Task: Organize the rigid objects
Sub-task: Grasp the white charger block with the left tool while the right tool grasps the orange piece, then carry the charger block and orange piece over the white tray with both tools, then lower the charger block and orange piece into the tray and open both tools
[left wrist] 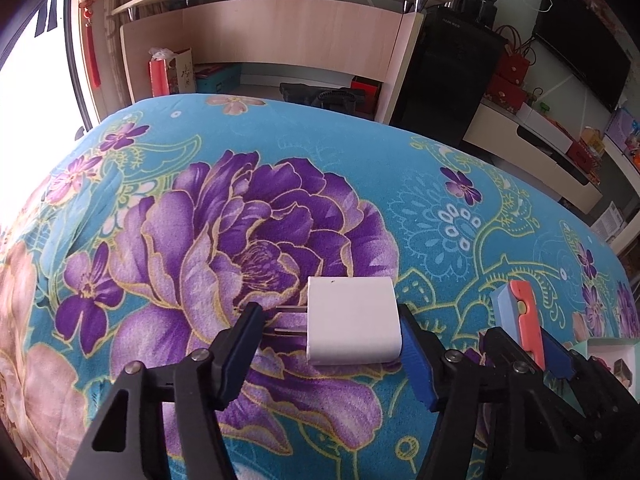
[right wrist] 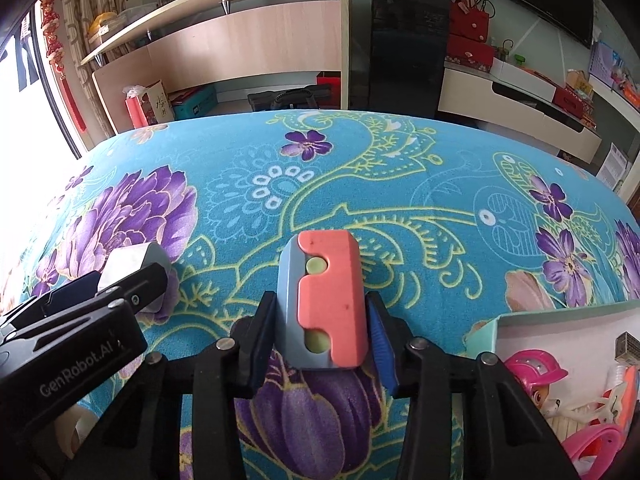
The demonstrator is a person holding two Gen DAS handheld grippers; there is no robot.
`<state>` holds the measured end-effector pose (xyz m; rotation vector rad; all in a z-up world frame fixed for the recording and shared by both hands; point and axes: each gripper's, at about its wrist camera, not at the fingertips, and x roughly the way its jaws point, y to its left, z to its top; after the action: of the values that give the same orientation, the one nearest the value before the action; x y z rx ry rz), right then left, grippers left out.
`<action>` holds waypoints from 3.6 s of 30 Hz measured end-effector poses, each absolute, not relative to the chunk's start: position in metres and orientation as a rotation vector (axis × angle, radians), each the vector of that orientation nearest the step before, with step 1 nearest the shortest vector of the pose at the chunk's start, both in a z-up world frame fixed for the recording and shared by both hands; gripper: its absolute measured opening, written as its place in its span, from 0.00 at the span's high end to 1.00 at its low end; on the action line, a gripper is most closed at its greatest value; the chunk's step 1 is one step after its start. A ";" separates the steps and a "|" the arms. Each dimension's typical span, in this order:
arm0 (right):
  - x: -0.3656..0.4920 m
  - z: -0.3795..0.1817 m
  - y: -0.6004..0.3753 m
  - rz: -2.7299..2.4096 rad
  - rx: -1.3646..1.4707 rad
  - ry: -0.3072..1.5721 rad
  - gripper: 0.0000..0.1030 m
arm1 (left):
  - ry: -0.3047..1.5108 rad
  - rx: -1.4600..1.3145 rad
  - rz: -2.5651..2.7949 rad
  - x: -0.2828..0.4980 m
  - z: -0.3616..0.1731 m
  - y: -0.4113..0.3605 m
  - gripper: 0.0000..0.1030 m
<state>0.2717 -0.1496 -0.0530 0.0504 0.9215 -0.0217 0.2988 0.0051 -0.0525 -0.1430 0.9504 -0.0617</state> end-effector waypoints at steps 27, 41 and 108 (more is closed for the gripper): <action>0.229 -0.014 -0.154 -0.010 0.108 0.891 0.58 | 0.892 -0.120 -0.013 0.262 -0.010 0.009 0.41; 0.174 0.030 -0.174 -0.061 0.149 0.781 0.58 | 0.798 -0.084 -0.065 0.227 0.038 -0.004 0.41; 0.083 0.002 -0.365 -0.459 0.331 0.888 0.57 | 0.911 0.287 -0.579 0.122 0.012 -0.231 0.41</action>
<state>0.0827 -0.3646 0.0019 0.3309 0.8885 -0.4594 0.1224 -0.2309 0.0124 0.2869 0.9111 -0.5793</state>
